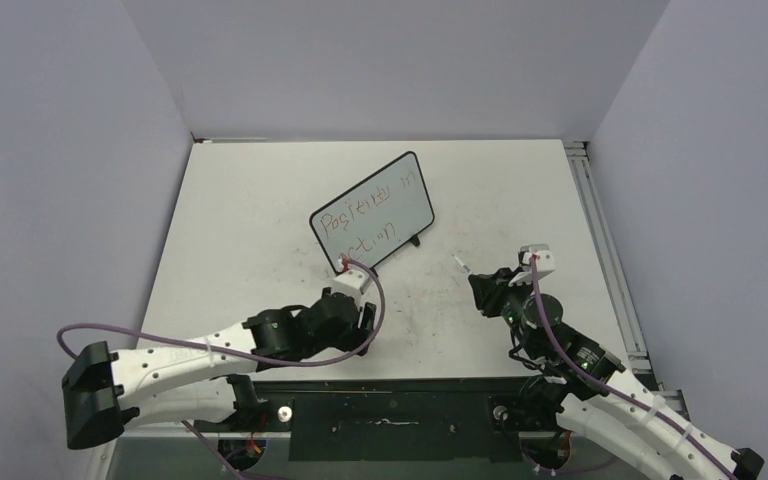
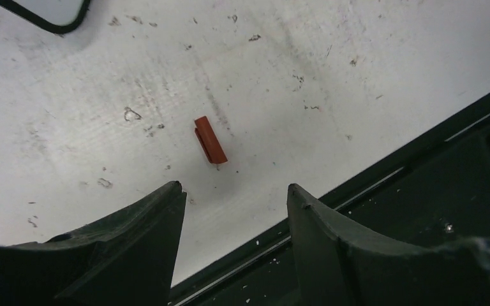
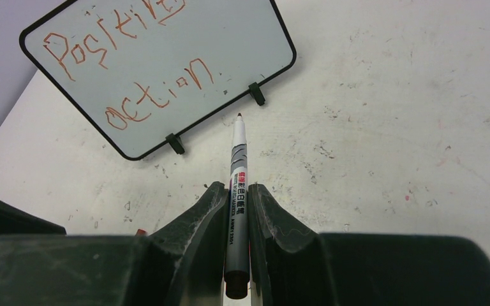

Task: Write a sentence on the whiteboard
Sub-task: Close the whiteboard marker at the center of the board.

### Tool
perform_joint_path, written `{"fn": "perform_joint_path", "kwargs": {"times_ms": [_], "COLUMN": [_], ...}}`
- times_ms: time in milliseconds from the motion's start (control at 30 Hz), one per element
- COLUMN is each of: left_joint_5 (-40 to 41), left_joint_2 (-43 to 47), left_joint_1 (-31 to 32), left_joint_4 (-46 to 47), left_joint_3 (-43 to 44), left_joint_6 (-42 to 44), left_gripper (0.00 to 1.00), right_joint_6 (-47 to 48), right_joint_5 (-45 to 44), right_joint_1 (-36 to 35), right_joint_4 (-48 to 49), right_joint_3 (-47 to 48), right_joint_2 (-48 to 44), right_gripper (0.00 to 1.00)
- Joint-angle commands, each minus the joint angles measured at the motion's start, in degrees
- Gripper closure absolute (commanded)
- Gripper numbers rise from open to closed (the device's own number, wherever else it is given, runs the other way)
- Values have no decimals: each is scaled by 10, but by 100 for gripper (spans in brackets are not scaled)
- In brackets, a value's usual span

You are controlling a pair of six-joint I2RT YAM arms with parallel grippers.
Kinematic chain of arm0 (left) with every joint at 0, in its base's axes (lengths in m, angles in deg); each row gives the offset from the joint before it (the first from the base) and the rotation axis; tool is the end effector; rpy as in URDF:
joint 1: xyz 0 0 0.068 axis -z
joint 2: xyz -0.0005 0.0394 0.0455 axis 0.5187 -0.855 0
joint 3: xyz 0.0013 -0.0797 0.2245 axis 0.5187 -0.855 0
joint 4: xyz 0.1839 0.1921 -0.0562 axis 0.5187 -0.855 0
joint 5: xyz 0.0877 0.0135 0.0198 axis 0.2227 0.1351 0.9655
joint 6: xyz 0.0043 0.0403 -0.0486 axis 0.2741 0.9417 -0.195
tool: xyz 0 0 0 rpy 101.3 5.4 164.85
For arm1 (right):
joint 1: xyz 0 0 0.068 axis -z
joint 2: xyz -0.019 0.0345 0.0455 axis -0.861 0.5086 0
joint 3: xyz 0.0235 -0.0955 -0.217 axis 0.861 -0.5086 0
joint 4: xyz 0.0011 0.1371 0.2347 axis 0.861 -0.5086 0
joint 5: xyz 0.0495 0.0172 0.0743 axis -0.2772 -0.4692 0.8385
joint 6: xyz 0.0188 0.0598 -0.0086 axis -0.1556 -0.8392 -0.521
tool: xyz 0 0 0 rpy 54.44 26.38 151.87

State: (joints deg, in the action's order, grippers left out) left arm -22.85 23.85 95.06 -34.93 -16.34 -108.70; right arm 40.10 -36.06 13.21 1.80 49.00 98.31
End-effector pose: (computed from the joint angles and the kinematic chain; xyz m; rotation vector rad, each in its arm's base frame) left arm 0.1212 -0.2111 0.1993 0.4269 2.2812 -0.5201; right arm 0.1408 0.1240 0.2475 -0.0343 1.8550 0.6287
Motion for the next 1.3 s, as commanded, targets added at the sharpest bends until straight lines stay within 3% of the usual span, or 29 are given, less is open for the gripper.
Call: {"fn": "perform_joint_path", "kwargs": {"times_ms": [0,200,400,1267], "left_joint_5": [53,37,34,58], "left_joint_2": [-81,-200,-247,-293], "left_joint_1": [45,51,44,19], "left_joint_4": [11,48,65,31], "left_joint_3": [11,37,44,47], "left_joint_6": [-102,-119,-125,-118], "left_gripper": [43,43,47,79], "right_joint_6": [-10,-5,-13,-25], "right_joint_5": [-1,4,-2,-8], "right_joint_1": [-5,-5,-5,-5], "right_joint_4": [-1,-3,-16,-20], "right_joint_3": [-7,2,-6,-16], "right_joint_2": [-2,4,-25,-33], "right_gripper": [95,95,95,95]}}
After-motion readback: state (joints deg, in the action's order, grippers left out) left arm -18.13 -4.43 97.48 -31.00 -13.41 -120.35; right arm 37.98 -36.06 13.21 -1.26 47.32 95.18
